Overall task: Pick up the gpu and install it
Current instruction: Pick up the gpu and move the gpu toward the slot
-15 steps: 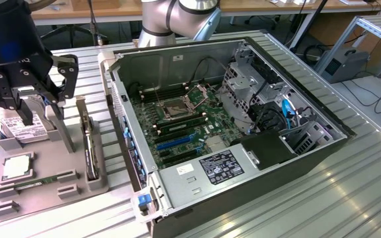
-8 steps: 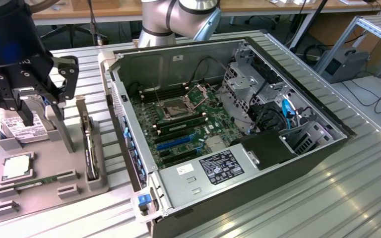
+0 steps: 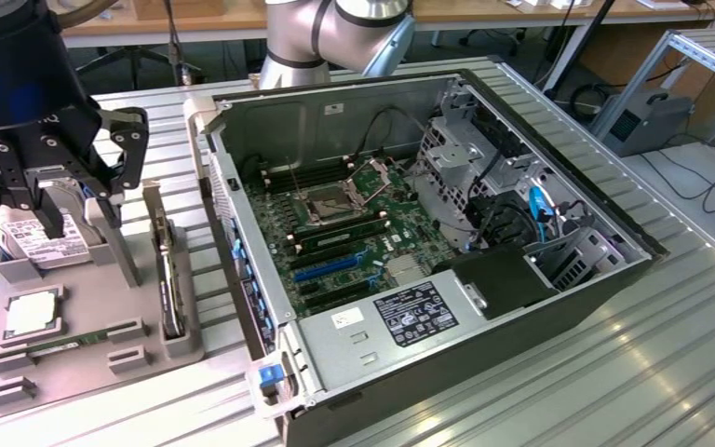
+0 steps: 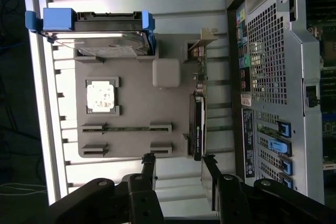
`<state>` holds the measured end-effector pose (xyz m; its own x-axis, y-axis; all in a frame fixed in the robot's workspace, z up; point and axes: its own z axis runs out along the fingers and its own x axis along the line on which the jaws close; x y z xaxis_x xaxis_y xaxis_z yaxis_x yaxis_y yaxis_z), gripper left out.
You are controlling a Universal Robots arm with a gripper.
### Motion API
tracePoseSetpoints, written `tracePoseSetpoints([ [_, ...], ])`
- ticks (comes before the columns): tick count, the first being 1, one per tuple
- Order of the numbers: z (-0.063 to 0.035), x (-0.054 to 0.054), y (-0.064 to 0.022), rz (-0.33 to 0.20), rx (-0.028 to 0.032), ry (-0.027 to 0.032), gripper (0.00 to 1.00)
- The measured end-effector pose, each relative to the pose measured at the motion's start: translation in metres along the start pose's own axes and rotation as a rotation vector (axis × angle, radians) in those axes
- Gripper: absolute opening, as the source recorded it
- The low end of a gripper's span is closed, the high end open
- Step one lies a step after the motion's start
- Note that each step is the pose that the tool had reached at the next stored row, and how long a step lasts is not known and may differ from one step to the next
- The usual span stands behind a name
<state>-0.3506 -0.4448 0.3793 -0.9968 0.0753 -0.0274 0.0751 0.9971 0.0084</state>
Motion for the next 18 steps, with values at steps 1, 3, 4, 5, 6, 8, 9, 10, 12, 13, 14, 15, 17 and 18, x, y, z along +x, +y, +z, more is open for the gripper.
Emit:
tracePoseSetpoints([
  [1, 0.0003, 0.0000, 0.0000, 0.000, 0.0000, 0.0000, 0.48],
  [3, 0.0008, 0.0000, 0.0000, 0.000, 0.0001, 0.0000, 0.48],
  [4, 0.0011, 0.0000, 0.0000, 0.000, 0.0001, 0.0000, 0.48],
  [5, 0.0014, 0.0000, 0.0000, 0.000, 0.0000, 0.0000, 0.48],
  [6, 0.0017, 0.0001, 0.0000, 0.000, 0.0001, 0.0000, 0.48],
  [8, 0.0024, 0.0001, 0.0000, 0.000, 0.0000, 0.0000, 0.48],
  [9, 0.0026, 0.0001, 0.0000, 0.000, 0.0000, 0.0000, 0.48],
  [10, 0.0028, 0.0001, 0.0000, 0.000, 0.0001, 0.0001, 0.48],
  [12, 0.0035, 0.0001, 0.0000, 0.000, 0.0000, 0.0000, 0.48],
  [13, 0.0037, 0.0001, 0.0000, 0.000, 0.0000, 0.0000, 0.48],
  [14, 0.0041, 0.0001, 0.0000, 0.000, 0.0000, 0.0000, 0.48],
  [15, 0.0044, 0.0001, 0.0000, 0.000, 0.0000, 0.0000, 0.48],
  [17, 0.0049, 0.0001, 0.0000, 0.000, 0.0000, 0.0000, 0.48],
  [18, 0.0052, 0.0001, -0.0001, 0.000, 0.0000, 0.0000, 0.48],
])
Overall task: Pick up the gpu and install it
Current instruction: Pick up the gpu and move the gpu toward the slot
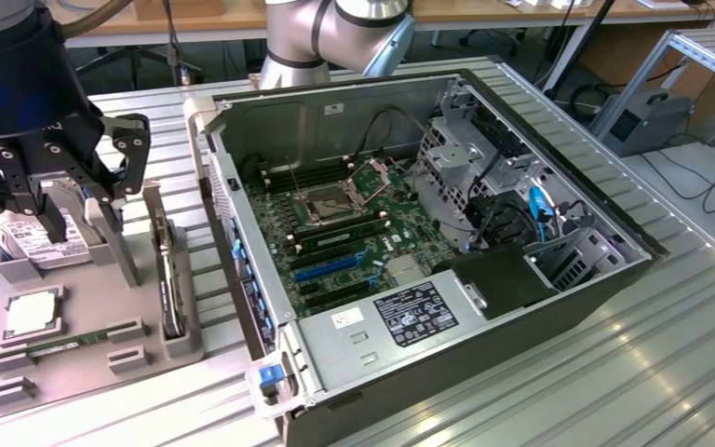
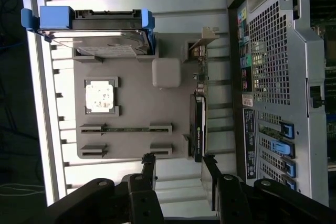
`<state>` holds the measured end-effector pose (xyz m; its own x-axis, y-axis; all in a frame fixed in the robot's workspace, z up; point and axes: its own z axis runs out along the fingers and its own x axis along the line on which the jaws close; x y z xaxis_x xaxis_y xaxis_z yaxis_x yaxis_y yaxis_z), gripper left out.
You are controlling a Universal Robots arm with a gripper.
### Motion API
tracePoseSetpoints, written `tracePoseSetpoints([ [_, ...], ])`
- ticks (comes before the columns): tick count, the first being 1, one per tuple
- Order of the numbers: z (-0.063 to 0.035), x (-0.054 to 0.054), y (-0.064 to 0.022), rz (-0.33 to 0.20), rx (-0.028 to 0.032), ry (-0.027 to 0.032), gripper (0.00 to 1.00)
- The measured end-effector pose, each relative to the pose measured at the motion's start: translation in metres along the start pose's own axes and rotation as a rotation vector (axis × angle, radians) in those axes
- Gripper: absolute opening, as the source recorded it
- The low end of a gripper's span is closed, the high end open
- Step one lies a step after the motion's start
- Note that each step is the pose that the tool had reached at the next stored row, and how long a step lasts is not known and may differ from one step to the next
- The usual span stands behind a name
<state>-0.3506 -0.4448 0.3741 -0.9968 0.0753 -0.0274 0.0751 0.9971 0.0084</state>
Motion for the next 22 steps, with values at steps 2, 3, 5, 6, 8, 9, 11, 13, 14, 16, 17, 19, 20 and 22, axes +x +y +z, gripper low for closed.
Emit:
tracePoseSetpoints([
  [2, 0.0005, 0.0000, 0.0000, 0.000, 0.0001, 0.0001, 0.48],
  [3, 0.0008, 0.0000, 0.0000, 0.000, 0.0000, 0.0000, 0.48],
  [5, 0.0014, 0.0000, 0.0000, 0.000, 0.0000, 0.0000, 0.48],
  [6, 0.0017, 0.0001, 0.0000, 0.000, 0.0000, 0.0000, 0.48],
  [8, 0.0024, 0.0001, 0.0000, 0.000, 0.0000, 0.0000, 0.48],
  [9, 0.0027, 0.0001, 0.0000, 0.000, 0.0000, 0.0000, 0.48],
  [11, 0.0033, 0.0001, 0.0000, 0.000, 0.0000, 0.0000, 0.48],
  [13, 0.0039, 0.0001, 0.0000, 0.000, 0.0000, 0.0000, 0.48],
  [14, 0.0042, 0.0001, 0.0000, 0.000, 0.0001, 0.0001, 0.48],
  [16, 0.0048, 0.0001, 0.0000, 0.000, 0.0000, 0.0000, 0.48],
  [17, 0.0051, 0.0001, 0.0000, 0.000, 0.0000, 0.0000, 0.48],
  [19, 0.0059, 0.0002, -0.0001, 0.000, 0.0000, 0.0000, 0.48],
  [20, 0.0063, 0.0002, -0.0001, 0.000, 0.0000, 0.0000, 0.48],
  [22, 0.0071, 0.0002, -0.0001, 0.000, 0.0001, 0.0000, 0.48],
])
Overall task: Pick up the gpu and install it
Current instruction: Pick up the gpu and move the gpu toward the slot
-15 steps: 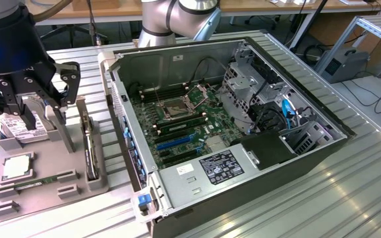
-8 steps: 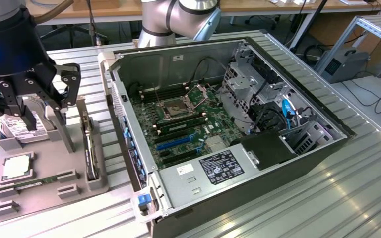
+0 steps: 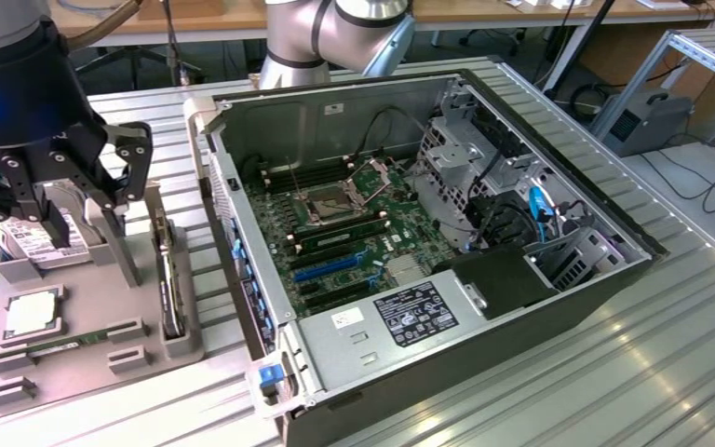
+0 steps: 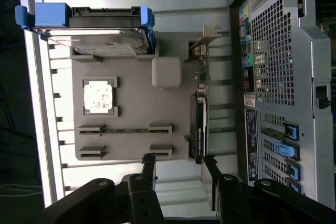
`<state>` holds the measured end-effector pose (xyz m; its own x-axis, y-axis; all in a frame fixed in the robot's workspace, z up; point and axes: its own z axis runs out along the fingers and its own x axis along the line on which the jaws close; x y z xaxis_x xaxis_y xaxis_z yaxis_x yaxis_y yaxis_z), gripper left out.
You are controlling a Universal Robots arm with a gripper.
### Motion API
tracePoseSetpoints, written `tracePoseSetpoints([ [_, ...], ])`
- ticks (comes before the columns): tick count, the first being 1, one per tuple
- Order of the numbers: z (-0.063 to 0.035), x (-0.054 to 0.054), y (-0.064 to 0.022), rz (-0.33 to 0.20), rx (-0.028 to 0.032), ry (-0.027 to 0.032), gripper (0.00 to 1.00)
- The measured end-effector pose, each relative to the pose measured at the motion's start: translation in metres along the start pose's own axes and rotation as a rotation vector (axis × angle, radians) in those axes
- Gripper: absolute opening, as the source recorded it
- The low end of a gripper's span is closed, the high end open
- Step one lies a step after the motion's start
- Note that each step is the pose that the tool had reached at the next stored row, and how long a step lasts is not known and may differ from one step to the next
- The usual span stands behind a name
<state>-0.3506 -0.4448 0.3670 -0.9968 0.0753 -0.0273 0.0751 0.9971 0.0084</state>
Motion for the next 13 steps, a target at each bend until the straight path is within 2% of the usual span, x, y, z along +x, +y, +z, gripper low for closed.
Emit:
tracePoseSetpoints([
  [13, 0.0054, 0.0002, -0.0001, 0.000, 0.0000, 0.0000, 0.48],
])
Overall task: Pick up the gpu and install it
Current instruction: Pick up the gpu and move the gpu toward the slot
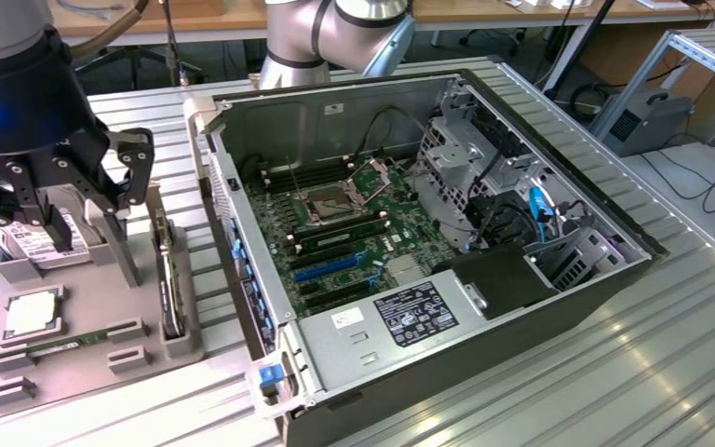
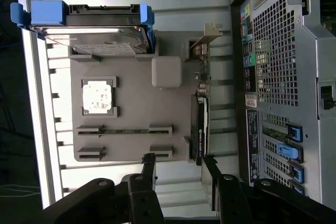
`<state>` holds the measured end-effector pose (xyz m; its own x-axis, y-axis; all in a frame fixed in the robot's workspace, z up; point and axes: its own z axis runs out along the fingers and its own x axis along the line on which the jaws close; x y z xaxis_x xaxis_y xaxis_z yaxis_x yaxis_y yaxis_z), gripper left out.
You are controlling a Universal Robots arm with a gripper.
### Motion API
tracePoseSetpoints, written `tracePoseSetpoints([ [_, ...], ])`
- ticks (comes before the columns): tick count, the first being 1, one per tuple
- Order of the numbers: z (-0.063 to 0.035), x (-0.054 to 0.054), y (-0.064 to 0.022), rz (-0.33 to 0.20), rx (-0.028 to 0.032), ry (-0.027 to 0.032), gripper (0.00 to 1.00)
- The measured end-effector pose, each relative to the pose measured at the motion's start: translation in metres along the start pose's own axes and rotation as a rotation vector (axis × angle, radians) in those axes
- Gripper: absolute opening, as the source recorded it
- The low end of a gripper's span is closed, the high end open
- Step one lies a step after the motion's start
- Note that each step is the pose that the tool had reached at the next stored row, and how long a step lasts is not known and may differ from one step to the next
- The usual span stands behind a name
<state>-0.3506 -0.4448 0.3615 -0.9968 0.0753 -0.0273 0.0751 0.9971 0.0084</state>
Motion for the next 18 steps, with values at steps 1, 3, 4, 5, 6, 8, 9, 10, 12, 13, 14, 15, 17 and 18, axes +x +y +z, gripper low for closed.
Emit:
tracePoseSetpoints([
  [1, 0.0003, 0.0000, 0.0000, 0.000, 0.0000, 0.0000, 0.48],
  [3, 0.0010, 0.0000, 0.0000, 0.000, 0.0000, 0.0000, 0.48],
  [4, 0.0012, 0.0000, 0.0000, 0.000, 0.0000, 0.0000, 0.48],
  [5, 0.0016, 0.0000, 0.0000, 0.000, 0.0000, 0.0000, 0.48],
  [6, 0.0019, 0.0001, 0.0000, 0.000, 0.0000, 0.0000, 0.48],
  [8, 0.0026, 0.0001, 0.0000, 0.000, -0.0001, -0.0001, 0.48],
  [9, 0.0029, 0.0001, 0.0000, 0.000, -0.0001, -0.0001, 0.48],
  [10, 0.0032, 0.0001, 0.0000, 0.000, -0.0001, 0.0000, 0.48],
  [12, 0.0037, 0.0001, 0.0000, 0.000, 0.0000, 0.0000, 0.48],
  [13, 0.0040, 0.0001, 0.0000, 0.000, -0.0001, 0.0000, 0.48],
  [14, 0.0044, 0.0001, 0.0000, 0.000, -0.0001, -0.0001, 0.48],
  [15, 0.0046, 0.0001, 0.0000, 0.000, 0.0000, -0.0001, 0.48],
  [17, 0.0052, 0.0001, 0.0000, 0.000, 0.0000, -0.0001, 0.48],
  [18, 0.0056, 0.0002, 0.0000, 0.000, 0.0000, 0.0000, 0.48],
])
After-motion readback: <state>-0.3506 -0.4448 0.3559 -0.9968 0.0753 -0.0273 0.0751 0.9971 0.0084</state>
